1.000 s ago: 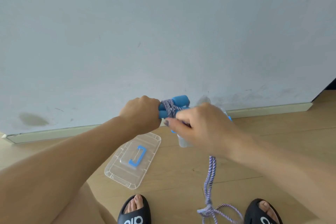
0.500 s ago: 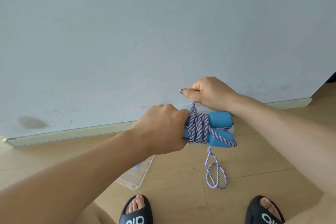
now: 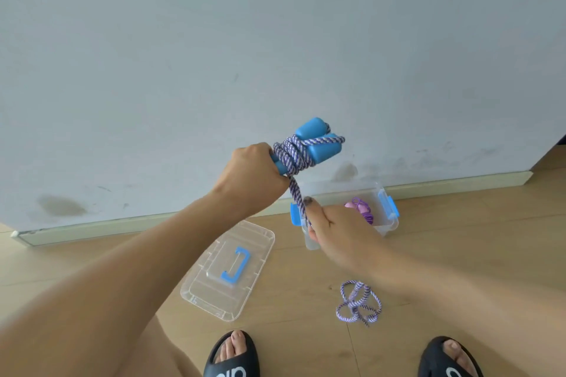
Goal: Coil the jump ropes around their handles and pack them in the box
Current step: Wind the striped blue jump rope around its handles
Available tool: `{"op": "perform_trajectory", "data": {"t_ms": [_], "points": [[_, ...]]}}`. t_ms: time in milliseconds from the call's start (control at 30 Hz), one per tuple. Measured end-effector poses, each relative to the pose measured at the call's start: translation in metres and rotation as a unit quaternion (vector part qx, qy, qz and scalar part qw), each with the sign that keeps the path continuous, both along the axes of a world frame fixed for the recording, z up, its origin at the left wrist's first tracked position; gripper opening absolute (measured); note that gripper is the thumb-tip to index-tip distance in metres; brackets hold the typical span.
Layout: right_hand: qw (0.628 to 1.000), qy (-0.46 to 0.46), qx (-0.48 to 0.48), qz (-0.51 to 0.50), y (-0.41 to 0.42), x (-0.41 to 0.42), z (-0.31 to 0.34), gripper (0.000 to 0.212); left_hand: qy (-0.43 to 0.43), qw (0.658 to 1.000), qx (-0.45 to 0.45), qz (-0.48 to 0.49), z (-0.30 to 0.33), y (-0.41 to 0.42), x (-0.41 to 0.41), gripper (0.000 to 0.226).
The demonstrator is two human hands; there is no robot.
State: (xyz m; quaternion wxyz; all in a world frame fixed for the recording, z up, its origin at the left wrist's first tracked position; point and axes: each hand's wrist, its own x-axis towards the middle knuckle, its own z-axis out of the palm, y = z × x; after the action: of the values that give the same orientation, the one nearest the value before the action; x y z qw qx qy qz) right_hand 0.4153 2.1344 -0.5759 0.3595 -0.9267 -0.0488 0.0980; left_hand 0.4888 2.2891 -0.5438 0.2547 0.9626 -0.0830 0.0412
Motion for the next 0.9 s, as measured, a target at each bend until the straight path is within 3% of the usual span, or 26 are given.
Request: {"op": "perform_trajectory", "data": {"t_ms": [133,333,467,567,733,900], "points": [[0.993,-0.098,-0.054,0.028,0.004,-0.016,0.020,0.060,0.011,0.994,0.104,-0.024,-0.009,-0.001,-0.004,0.017],[0.960,-0.214,-0.143,0.105,-0.005,-0.019,0.049,0.059,-0.027,0.970,0.222,-0.100,-0.008,-0.008,-0.015,0.015],[0.953,-0.249,-0.160,0.063,-0.013,0.004,0.071,0.061,-0.077,0.947,0.271,-0.157,-0.010,-0.022,-0.029,0.024],[0.946,-0.274,-0.167,0.051,-0.022,0.024,0.081,0.063,-0.103,0.944,0.262,-0.175,-0.006,-0.027,-0.038,0.035],[0.950,-0.234,-0.199,0.065,-0.030,0.043,0.085,0.063,-0.098,0.951,0.208,-0.206,0.000,-0.022,-0.050,0.029],[0.968,-0.193,-0.141,0.072,-0.038,0.052,0.083,0.066,-0.100,0.952,0.113,-0.266,0.003,-0.008,-0.050,0.021]]}}
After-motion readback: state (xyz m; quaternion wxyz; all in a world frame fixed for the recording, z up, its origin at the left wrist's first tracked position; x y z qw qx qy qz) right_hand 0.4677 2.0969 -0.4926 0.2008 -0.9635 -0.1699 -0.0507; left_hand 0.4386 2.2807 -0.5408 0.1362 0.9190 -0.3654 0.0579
